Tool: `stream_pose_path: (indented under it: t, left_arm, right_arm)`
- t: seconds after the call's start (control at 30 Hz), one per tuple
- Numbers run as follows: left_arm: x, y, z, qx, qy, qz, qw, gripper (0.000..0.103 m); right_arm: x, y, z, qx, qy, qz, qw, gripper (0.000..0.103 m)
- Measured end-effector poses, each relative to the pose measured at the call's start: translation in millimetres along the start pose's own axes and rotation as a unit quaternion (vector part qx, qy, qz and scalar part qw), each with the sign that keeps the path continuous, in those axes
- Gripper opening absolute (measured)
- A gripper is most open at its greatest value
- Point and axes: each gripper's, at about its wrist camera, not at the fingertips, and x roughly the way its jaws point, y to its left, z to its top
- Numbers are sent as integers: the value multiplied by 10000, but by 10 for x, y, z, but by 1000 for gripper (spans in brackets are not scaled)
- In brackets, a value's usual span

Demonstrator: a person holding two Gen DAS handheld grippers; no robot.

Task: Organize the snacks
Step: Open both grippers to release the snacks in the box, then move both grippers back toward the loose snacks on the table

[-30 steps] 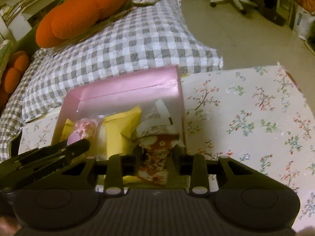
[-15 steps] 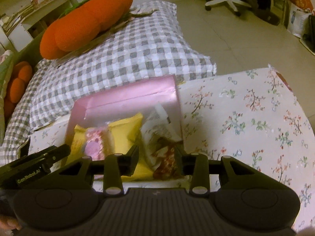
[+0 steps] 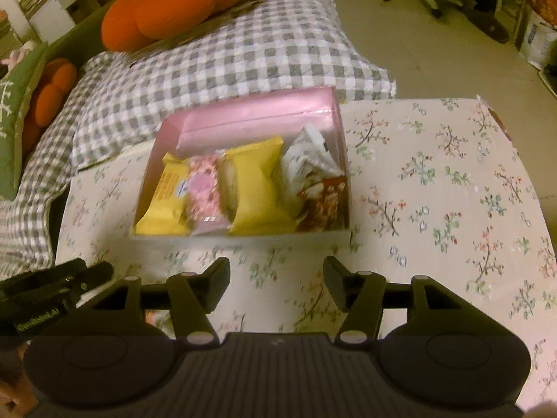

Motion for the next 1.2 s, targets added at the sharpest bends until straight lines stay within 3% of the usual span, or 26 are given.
stream_pose_path:
  t: [0.23,0.5,0.83,0.97,1.2]
  left_arm:
    - [-92,-122,-266,292,269,29,9992,77]
    - [-24,4,-573,313,837,10,9960,80]
    - [-24,277,-532,-115,716,79,9973,83]
    - [-30,313,-537,-119,717,49,9973,83]
    - [-17,324,-542,-125,736,86,9972,83]
  right_arm:
    - [-29,75,-262,117,457,311,9984,66]
    - [253,80,-529,-124,1079,417,9932,66]
    - [283,339,-770,-898,1456,804,9820,60]
    - [313,473,-852,-1239,1568,974,9750,54]
    - [354,697,-1010,-1907,1707,1113,9603,54]
